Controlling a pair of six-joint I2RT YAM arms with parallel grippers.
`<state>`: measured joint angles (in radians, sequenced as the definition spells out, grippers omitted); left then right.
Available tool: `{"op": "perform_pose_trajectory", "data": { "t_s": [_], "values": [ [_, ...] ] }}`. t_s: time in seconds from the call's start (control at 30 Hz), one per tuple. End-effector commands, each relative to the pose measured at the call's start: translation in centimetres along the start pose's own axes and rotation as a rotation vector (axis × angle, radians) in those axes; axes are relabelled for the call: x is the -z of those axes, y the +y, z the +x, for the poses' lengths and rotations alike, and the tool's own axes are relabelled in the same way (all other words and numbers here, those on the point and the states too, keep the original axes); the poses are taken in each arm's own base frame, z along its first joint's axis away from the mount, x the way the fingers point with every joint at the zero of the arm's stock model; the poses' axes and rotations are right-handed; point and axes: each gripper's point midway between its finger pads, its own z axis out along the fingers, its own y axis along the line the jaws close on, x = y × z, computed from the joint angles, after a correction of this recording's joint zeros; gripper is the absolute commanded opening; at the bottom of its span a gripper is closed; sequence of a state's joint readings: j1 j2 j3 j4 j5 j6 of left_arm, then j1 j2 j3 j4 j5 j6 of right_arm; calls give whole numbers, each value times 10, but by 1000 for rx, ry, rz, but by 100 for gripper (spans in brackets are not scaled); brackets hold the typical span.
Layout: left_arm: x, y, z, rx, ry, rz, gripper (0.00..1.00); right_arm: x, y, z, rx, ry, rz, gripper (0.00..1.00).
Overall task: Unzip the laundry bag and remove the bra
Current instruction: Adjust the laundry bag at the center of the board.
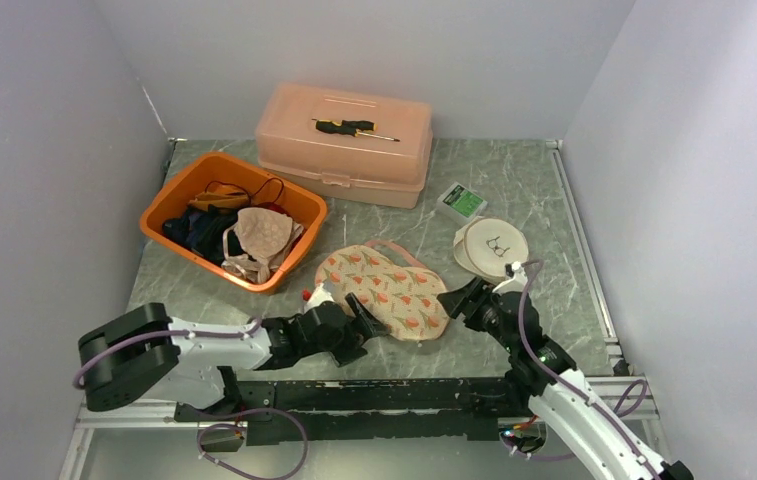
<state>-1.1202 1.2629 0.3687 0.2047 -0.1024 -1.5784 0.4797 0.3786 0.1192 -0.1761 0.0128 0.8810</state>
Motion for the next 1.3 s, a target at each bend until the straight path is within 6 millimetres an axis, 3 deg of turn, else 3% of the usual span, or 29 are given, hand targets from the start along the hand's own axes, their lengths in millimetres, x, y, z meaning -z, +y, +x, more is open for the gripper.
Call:
{"op": "perform_pose_trajectory", "data": {
  "t_s": [0.0,0.23,0.4,0.67,0.83,1.0,1.17,1.27],
  "values": [
    [-13,-25,-13,243,-104,77,94,11,6,-15,32,-49,5,73],
    [-49,-11,-23,423,-211,50,94,18,8,-14,19,-57,-18,72],
    [-57,4,-35,464,-282,45,81,22,14,-12,21,-43,-55,72],
    [-33,3,-54,390,-384,0,56,25,27,-10,79,-21,-121,72],
    [-23,-4,-61,335,-420,-13,34,33,45,-22,162,-37,-173,71],
    [-14,-14,-67,266,-436,-23,5,43,64,-40,230,-80,-215,72],
    [8,-43,-75,185,-467,-46,3,37,63,-51,262,-75,-137,76],
    [19,-64,-81,177,-471,-50,3,27,51,-64,192,-127,-40,88]
  ]
}}
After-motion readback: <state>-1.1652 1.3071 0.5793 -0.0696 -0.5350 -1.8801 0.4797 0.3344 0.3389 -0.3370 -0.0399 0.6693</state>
